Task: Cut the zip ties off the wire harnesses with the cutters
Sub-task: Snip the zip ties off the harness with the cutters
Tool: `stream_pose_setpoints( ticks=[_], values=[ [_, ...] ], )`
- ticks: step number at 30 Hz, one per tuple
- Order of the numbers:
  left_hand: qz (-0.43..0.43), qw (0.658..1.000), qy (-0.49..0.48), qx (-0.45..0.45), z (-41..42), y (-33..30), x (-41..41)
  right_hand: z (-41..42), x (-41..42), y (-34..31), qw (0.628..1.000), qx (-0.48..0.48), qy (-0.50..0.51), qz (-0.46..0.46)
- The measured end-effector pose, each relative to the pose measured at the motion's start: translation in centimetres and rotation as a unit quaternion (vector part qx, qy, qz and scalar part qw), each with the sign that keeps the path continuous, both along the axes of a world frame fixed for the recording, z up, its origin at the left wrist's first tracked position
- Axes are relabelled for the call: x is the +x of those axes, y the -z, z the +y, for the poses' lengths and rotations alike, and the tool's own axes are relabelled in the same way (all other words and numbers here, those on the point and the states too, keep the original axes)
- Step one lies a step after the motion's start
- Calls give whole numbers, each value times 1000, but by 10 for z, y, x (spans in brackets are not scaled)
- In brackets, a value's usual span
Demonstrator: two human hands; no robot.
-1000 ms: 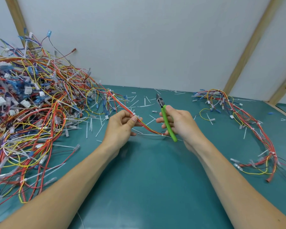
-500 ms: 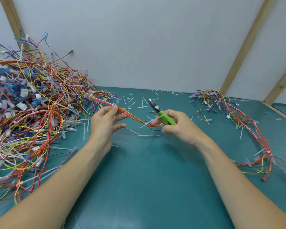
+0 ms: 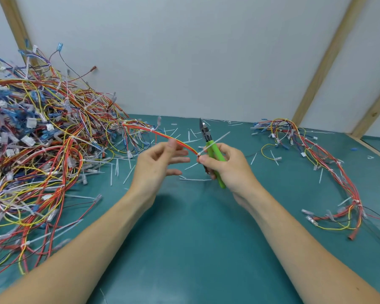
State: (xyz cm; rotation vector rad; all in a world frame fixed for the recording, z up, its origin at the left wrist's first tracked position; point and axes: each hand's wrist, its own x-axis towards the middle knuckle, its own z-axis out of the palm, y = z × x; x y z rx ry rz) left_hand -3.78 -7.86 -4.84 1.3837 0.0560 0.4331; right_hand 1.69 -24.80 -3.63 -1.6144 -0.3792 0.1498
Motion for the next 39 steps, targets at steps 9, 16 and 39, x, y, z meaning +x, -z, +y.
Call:
stream_pose_setpoints(
  ticks=[9,16,39],
  values=[
    [-25,991,22,131,-1,9,2,1,-6,-3,983,57,-89,149],
    [0,998,-57,21,4,7,2,-15,9,-12,996,-24,27,79],
    [7,987,-50,152,7,2,1,-35,10,-24,985,-160,-39,-48]
  ],
)
